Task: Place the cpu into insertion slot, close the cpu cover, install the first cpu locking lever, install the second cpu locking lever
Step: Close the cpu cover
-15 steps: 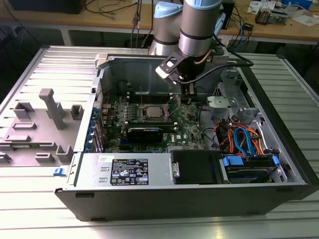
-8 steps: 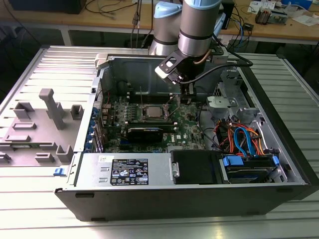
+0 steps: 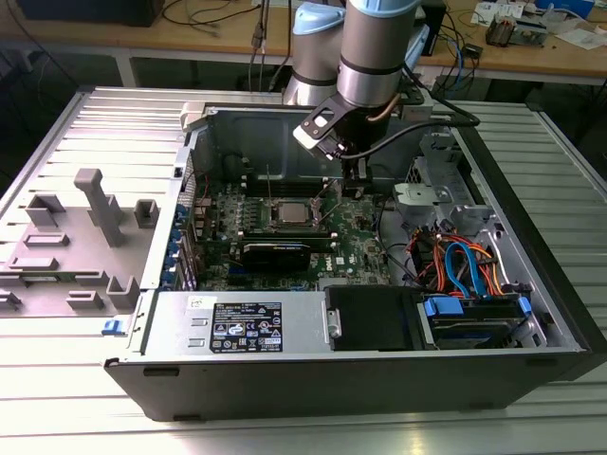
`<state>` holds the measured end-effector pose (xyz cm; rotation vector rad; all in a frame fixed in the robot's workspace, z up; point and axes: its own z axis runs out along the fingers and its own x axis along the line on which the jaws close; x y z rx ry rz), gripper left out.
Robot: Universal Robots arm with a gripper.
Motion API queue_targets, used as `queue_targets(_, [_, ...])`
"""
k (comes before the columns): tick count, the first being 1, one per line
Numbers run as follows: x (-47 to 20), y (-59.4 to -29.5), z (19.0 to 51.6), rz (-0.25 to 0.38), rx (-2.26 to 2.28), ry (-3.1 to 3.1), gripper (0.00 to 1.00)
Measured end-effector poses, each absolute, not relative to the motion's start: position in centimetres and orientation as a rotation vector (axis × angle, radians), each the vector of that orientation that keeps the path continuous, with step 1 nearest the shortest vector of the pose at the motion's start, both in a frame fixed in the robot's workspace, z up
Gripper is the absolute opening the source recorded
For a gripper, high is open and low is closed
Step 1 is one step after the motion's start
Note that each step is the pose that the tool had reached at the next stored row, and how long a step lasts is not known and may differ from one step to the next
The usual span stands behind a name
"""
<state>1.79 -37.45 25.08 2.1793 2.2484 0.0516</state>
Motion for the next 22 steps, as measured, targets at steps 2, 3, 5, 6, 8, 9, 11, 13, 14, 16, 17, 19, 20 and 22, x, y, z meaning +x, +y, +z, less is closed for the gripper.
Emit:
queue_targets(2, [1.1,-37.4,25.2,0.052,2.179,2.248,0.11])
queue_targets(3, [0.7,-37.4,25.2,0.052,2.179,2.248,0.11])
queue_targets(5, [0.2,-37.4,25.2,0.052,2.180,2.248,0.11])
queue_targets(6, [0.0,-37.4,25.2,0.052,2.180,2.249,0.11])
queue_targets(8, [-0.8,-37.4,25.2,0.053,2.180,2.249,0.11])
queue_targets(9, [-1.0,-37.4,25.2,0.053,2.180,2.249,0.11])
queue_targets(11, [-1.1,-37.5,25.2,0.053,2.180,2.249,0.11])
queue_targets(13, [-1.3,-37.4,25.2,0.053,2.180,2.249,0.11])
queue_targets(14, [-1.3,-37.4,25.2,0.053,2.180,2.249,0.11])
queue_targets(16, [-1.3,-37.4,25.1,0.053,2.180,2.249,0.11])
queue_targets(17, [-1.4,-37.4,25.1,0.053,2.180,2.249,0.11])
queue_targets(19, [-1.6,-37.4,25.1,0.053,2.180,2.249,0.11])
queue_targets(20, [-1.7,-37.4,25.1,0.053,2.180,2.249,0.11])
queue_targets(22, [-1.9,-37.4,25.1,0.053,2.180,2.249,0.11])
